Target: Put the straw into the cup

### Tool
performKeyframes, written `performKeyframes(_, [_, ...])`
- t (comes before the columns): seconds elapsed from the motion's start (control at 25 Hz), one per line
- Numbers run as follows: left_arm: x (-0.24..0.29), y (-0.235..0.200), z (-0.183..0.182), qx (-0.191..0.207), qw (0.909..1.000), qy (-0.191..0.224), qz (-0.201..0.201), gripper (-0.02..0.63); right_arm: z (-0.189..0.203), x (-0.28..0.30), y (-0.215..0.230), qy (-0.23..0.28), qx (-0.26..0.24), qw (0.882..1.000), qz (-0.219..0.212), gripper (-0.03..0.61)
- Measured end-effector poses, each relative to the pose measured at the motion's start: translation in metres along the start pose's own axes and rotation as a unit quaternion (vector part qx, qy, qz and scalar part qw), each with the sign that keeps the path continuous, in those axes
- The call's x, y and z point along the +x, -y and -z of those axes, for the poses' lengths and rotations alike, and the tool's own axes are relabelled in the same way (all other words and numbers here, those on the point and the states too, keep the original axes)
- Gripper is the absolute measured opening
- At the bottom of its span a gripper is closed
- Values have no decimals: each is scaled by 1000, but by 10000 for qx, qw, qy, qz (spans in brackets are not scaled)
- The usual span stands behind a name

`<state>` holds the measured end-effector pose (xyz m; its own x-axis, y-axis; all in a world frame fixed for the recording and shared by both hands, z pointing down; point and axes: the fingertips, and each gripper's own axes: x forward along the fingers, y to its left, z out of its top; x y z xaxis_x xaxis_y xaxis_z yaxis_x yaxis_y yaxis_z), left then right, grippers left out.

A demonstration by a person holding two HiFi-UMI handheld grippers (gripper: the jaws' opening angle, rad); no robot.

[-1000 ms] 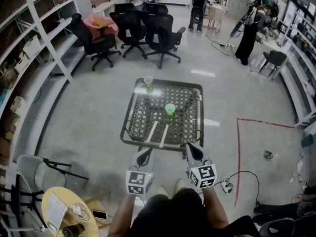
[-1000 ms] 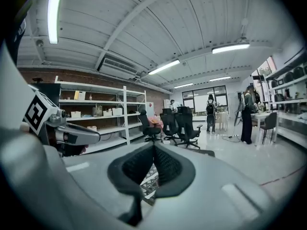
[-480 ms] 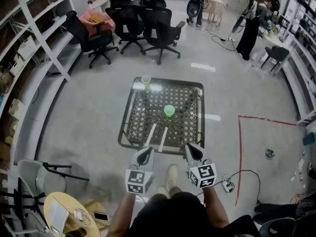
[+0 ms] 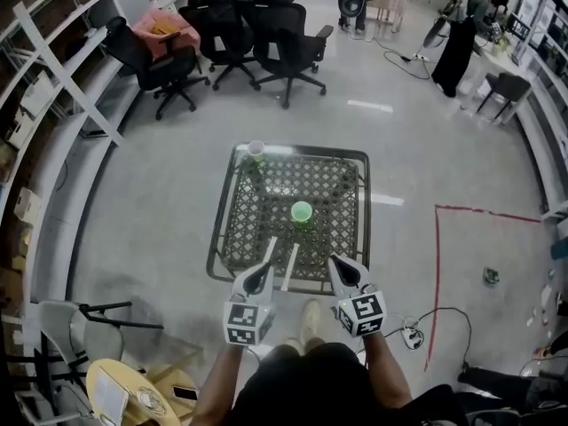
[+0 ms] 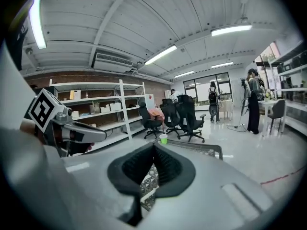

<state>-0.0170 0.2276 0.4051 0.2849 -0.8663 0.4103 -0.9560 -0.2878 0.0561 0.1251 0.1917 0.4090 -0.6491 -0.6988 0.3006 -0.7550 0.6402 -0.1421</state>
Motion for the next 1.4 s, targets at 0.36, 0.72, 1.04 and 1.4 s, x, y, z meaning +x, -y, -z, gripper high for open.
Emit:
performKeyframes(0.36, [43,-5,-13,-72,9997,-96,-207,6,2,37,44,-95,156,9996,-197,3])
performKeyframes(0.72, [62,-21,-4,-124,9994,-254,-186,6,15,58,41,-253,252,9989,-319,3])
performKeyframes(1.04, [86,-38,27,-221,9979,-591,134,6,35,81,38,-477,403,9980,-122,3])
performKeyframes(1.4, [109,-66,74,-273,9936,-978,491,6,65,115,22,-698,646,9954,118,3])
